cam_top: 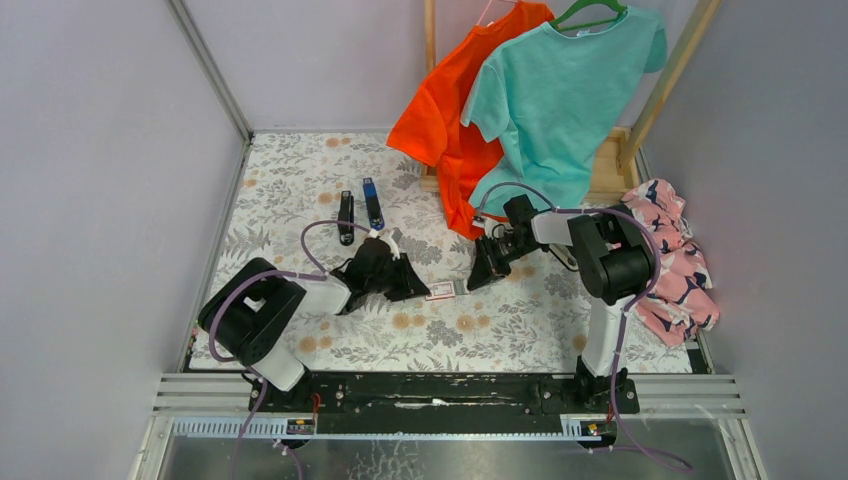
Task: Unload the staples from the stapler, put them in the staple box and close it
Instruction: Close the staple box with the staple.
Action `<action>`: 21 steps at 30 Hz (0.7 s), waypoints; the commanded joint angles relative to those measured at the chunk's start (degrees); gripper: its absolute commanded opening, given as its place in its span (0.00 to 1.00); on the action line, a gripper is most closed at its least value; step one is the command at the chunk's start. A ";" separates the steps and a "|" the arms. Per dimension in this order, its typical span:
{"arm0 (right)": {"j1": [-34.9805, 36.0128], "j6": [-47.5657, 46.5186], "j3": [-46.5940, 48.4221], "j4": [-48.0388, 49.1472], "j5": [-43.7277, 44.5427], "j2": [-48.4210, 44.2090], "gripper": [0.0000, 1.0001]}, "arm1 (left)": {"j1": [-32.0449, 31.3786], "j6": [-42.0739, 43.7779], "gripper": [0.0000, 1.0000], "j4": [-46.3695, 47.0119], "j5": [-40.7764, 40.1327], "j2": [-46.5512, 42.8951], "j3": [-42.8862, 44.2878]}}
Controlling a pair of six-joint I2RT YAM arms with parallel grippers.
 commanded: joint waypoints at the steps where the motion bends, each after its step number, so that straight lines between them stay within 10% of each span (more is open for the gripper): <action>1: 1.80 -0.56 1.60 -0.57 2.69 0.21 0.18 | -0.53 1.11 0.25 -2.20 0.45 2.03 0.75; 21: 3.98 -0.70 2.98 -0.91 2.09 1.15 0.18 | -1.91 0.91 0.24 -1.14 1.37 5.08 3.04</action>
